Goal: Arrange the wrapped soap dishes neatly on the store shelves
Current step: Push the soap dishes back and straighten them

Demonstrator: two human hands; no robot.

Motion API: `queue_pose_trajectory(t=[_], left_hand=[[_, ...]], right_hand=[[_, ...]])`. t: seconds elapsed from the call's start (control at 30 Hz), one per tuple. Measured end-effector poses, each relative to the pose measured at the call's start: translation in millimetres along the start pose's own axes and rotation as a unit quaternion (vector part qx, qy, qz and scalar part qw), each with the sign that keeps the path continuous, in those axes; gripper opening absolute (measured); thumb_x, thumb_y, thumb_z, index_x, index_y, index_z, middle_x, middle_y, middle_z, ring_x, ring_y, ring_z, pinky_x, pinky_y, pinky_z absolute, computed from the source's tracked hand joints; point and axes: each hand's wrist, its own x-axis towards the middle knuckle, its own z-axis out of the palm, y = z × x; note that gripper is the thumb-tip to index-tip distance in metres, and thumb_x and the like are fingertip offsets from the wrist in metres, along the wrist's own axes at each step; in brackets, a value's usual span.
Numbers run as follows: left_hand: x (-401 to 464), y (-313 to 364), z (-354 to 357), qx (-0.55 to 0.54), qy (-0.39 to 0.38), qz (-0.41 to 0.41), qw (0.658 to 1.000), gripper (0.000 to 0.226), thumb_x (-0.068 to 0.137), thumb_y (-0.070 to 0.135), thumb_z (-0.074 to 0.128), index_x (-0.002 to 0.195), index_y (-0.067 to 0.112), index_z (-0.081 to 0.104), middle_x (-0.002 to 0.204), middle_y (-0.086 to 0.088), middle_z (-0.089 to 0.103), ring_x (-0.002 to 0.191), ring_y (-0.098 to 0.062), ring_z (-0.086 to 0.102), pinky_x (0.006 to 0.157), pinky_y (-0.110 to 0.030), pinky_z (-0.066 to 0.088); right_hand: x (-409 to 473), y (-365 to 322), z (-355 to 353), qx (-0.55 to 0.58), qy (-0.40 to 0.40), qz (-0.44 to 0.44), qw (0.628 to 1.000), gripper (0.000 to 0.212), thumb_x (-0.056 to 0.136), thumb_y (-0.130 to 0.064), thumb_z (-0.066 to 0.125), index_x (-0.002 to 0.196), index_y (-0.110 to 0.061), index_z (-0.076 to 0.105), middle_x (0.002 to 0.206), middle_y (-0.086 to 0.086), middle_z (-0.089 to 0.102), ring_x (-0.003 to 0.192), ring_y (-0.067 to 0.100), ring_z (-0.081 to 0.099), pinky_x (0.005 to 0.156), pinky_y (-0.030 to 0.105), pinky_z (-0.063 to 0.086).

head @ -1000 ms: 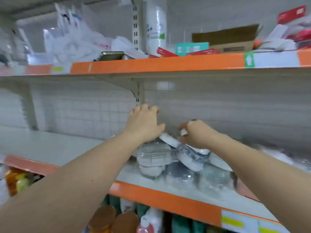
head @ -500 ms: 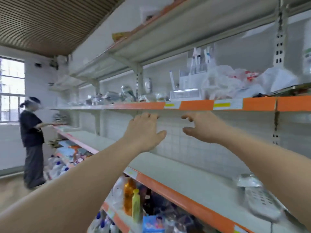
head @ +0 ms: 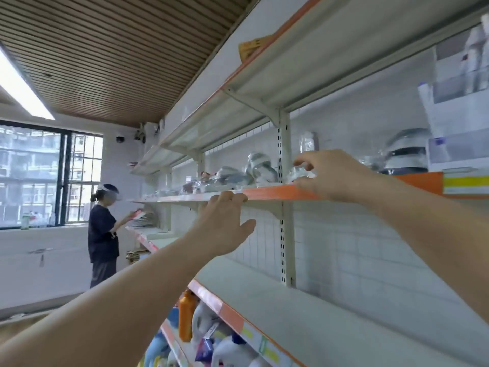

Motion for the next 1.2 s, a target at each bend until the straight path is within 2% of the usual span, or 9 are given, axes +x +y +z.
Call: queue_pose_trajectory(t=[0.17, 0.33, 0.43, 0.53, 0.67, 0.83, 0.97, 1.1, 1.2], left_hand=[[55, -85, 31, 0.008, 0.009, -0.025, 1.000, 0.054, 0.096, 0.040, 0.042, 0.144, 0.021, 0.028, 0.148, -0.002, 0.029, 0.135, -0.022, 0.029, 0.108, -0.033, 0.024], [101, -196, 74, 0.010, 0.014, -0.052, 0.998, 0.051, 0.097, 0.035, 0.041, 0.144, 0.021, 0.028, 0.150, -0.003, 0.027, 0.135, -0.024, 0.028, 0.107, -0.035, 0.025], [133, -271, 100, 0.011, 0.021, -0.039, 0.999, 0.050, 0.096, 0.034, 0.042, 0.143, 0.020, 0.031, 0.151, -0.004, 0.026, 0.134, -0.026, 0.031, 0.108, -0.037, 0.029], [174, -338, 118, -0.001, 0.031, -0.012, 0.999, 0.050, 0.096, 0.034, 0.044, 0.142, 0.020, 0.034, 0.149, -0.004, 0.029, 0.132, -0.026, 0.035, 0.109, -0.037, 0.029], [237, -410, 142, -0.048, 0.035, 0.005, 0.998, 0.048, 0.095, 0.033, 0.046, 0.140, 0.021, 0.037, 0.146, -0.005, 0.033, 0.126, -0.026, 0.042, 0.106, -0.037, 0.031], [305, -457, 193, -0.111, 0.028, 0.036, 0.993, 0.043, 0.096, 0.035, 0.043, 0.137, 0.022, 0.039, 0.145, -0.004, 0.034, 0.120, -0.027, 0.045, 0.100, -0.039, 0.035], [351, -475, 233, -0.140, 0.033, 0.057, 0.988, 0.044, 0.097, 0.040, 0.039, 0.138, 0.022, 0.039, 0.143, -0.006, 0.036, 0.120, -0.028, 0.046, 0.099, -0.038, 0.036], [405, -483, 255, -0.185, 0.051, 0.078, 0.978, 0.042, 0.097, 0.041, 0.037, 0.136, 0.026, 0.041, 0.142, -0.005, 0.037, 0.125, -0.026, 0.042, 0.099, -0.037, 0.036], [450, -486, 265, -0.189, 0.042, 0.099, 0.976, 0.043, 0.097, 0.041, 0.037, 0.137, 0.027, 0.040, 0.143, -0.004, 0.037, 0.128, -0.025, 0.039, 0.099, -0.036, 0.032]], right_hand=[[90, -26, 67, 0.018, -0.021, -0.020, 0.999, 0.047, 0.090, -0.029, 0.056, 0.135, -0.021, 0.046, 0.131, 0.005, 0.053, 0.119, 0.023, 0.048, 0.092, 0.029, 0.038], [177, -65, 151, -0.010, -0.025, -0.023, 0.999, 0.045, 0.090, -0.025, 0.055, 0.135, -0.022, 0.047, 0.132, 0.007, 0.053, 0.118, 0.024, 0.049, 0.086, 0.027, 0.038], [230, -98, 206, -0.028, -0.018, -0.011, 0.999, 0.044, 0.091, -0.024, 0.054, 0.135, -0.020, 0.047, 0.134, 0.008, 0.052, 0.118, 0.025, 0.048, 0.091, 0.029, 0.038], [285, -125, 248, -0.028, -0.018, 0.016, 0.999, 0.046, 0.093, -0.023, 0.052, 0.138, -0.020, 0.043, 0.140, 0.006, 0.047, 0.123, 0.023, 0.046, 0.085, 0.022, 0.032], [357, -148, 293, -0.050, -0.029, 0.060, 0.997, 0.048, 0.092, -0.024, 0.054, 0.138, -0.020, 0.043, 0.139, 0.008, 0.047, 0.121, 0.024, 0.048, 0.082, 0.022, 0.031], [416, -150, 343, -0.118, -0.062, 0.111, 0.985, 0.042, 0.091, -0.027, 0.055, 0.131, -0.016, 0.049, 0.125, 0.010, 0.055, 0.103, 0.024, 0.052, 0.082, 0.028, 0.041], [451, -135, 383, -0.145, -0.078, 0.157, 0.974, 0.048, 0.089, -0.036, 0.057, 0.130, -0.014, 0.047, 0.124, 0.010, 0.054, 0.105, 0.024, 0.051, 0.080, 0.029, 0.041], [486, -113, 416, -0.173, -0.088, 0.192, 0.962, 0.056, 0.087, -0.041, 0.058, 0.136, -0.019, 0.041, 0.130, 0.009, 0.050, 0.109, 0.025, 0.049, 0.085, 0.030, 0.040], [515, -105, 431, -0.205, -0.139, 0.212, 0.945, 0.062, 0.087, -0.046, 0.056, 0.141, -0.021, 0.037, 0.141, 0.006, 0.044, 0.123, 0.024, 0.045, 0.094, 0.029, 0.038]])
